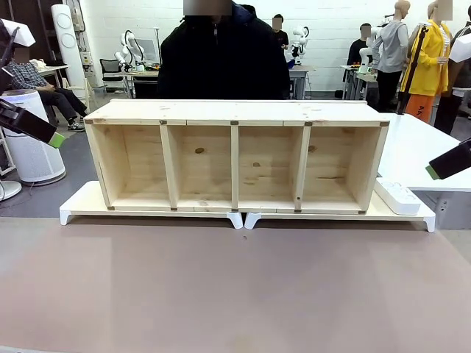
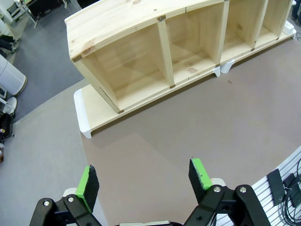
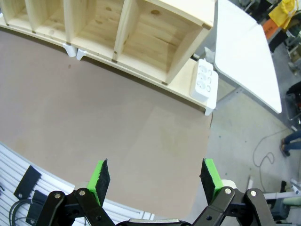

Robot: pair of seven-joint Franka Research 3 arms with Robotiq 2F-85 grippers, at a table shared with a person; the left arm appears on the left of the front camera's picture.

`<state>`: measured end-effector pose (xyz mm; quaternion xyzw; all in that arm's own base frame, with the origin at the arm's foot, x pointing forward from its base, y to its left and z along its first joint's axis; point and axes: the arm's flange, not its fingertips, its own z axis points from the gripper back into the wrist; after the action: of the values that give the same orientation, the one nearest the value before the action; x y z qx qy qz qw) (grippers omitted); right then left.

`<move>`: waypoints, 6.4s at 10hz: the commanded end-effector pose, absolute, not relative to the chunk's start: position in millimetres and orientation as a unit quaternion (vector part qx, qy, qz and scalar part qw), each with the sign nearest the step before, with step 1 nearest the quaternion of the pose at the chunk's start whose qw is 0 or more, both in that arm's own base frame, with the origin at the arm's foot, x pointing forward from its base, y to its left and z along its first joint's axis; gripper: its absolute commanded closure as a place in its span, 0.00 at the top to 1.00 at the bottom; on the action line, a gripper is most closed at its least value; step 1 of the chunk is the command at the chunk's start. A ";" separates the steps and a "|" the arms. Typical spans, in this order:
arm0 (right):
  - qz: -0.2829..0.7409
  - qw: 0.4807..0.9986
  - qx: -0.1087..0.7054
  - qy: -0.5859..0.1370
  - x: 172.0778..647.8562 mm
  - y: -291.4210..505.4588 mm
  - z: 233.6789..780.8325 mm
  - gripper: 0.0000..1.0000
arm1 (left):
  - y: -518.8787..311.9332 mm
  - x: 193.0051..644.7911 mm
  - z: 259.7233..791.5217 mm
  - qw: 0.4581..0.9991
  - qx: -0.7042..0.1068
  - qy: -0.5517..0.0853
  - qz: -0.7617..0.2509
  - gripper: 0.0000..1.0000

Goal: Perform cable management.
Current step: When the cord part of the Power Cable appears at the lower middle area of the table and stops, grasp the cord part of the Power Cable.

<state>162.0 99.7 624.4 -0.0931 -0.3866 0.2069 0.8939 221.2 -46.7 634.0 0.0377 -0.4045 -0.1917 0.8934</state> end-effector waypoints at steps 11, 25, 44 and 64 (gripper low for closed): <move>0.207 0.894 -0.096 -0.386 163.2 99.2 624.2 1.00 | -48.6 224.5 634.5 0.891 0.040 -0.409 -0.192 1.00; 0.207 0.894 -0.096 -0.386 163.2 99.2 624.2 1.00 | -48.6 224.5 634.5 0.891 0.040 -0.409 -0.192 1.00; 0.312 0.870 -0.081 -0.373 202.2 174.0 620.2 1.00 | -48.6 224.5 634.5 0.891 0.040 -0.409 -0.192 1.00; 0.550 0.828 -0.014 -0.110 381.9 487.4 422.7 1.00 | -48.6 224.5 634.5 0.891 0.040 -0.409 -0.192 1.00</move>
<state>374.3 475.5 419.6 -0.0083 -0.1133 0.5426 0.8323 221.9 -48.2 633.8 0.0389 -0.4046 -0.1930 0.8931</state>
